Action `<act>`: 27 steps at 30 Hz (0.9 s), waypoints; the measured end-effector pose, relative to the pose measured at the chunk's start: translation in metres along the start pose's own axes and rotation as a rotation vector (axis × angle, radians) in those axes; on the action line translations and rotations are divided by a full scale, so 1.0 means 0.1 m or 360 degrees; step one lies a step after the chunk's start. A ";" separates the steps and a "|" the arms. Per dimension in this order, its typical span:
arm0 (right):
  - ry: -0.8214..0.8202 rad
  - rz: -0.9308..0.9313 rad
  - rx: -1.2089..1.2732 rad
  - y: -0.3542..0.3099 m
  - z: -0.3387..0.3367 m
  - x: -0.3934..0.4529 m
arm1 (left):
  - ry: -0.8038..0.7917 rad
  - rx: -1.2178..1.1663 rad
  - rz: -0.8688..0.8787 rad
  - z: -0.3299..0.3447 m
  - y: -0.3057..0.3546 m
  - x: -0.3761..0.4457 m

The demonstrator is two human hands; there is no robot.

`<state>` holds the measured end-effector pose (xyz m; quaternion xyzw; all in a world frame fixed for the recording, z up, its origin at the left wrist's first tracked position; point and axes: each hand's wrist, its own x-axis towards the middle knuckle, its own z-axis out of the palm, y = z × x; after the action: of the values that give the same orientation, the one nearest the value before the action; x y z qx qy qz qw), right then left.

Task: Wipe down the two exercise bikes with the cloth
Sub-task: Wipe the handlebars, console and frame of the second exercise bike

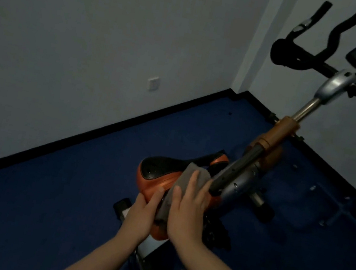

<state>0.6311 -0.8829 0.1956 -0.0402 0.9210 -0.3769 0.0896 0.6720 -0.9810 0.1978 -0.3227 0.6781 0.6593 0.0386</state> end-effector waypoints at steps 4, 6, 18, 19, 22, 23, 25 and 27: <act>-0.0023 -0.0317 -0.0483 0.23 -0.18 0.32 | 0.0162 -0.0050 -0.0023 0.11 -0.03 -0.02; -0.0047 -0.0354 -0.0595 0.24 -0.31 0.55 | 0.0257 -0.0065 -0.0030 0.15 -0.04 -0.01; -0.0277 -0.0925 -0.0565 0.41 -0.39 0.29 | 0.0465 -0.0084 0.0059 0.30 -0.13 -0.09; -0.0321 -0.1041 -0.0584 0.43 -0.36 0.19 | 0.0449 -0.0147 0.0060 0.32 -0.13 -0.11; -0.0426 -0.1364 -0.0709 0.49 -0.43 0.26 | 0.0354 -0.0418 0.0041 0.34 -0.09 -0.13; -0.0417 -0.1369 -0.0704 0.47 -0.48 0.35 | 0.0309 -0.0502 0.0017 0.31 -0.08 -0.14; -0.0327 -0.1231 -0.0563 0.48 -0.54 0.40 | 0.0219 -0.0612 -0.0030 0.27 -0.04 -0.16; -0.0272 -0.1092 -0.0410 0.50 -0.49 0.25 | 0.0168 -0.0601 -0.0034 0.22 -0.04 -0.20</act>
<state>0.5969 -0.8171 0.1919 -0.3887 0.8830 -0.2614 0.0289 0.6813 -0.9526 0.2008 -0.3656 0.5400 0.7564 -0.0513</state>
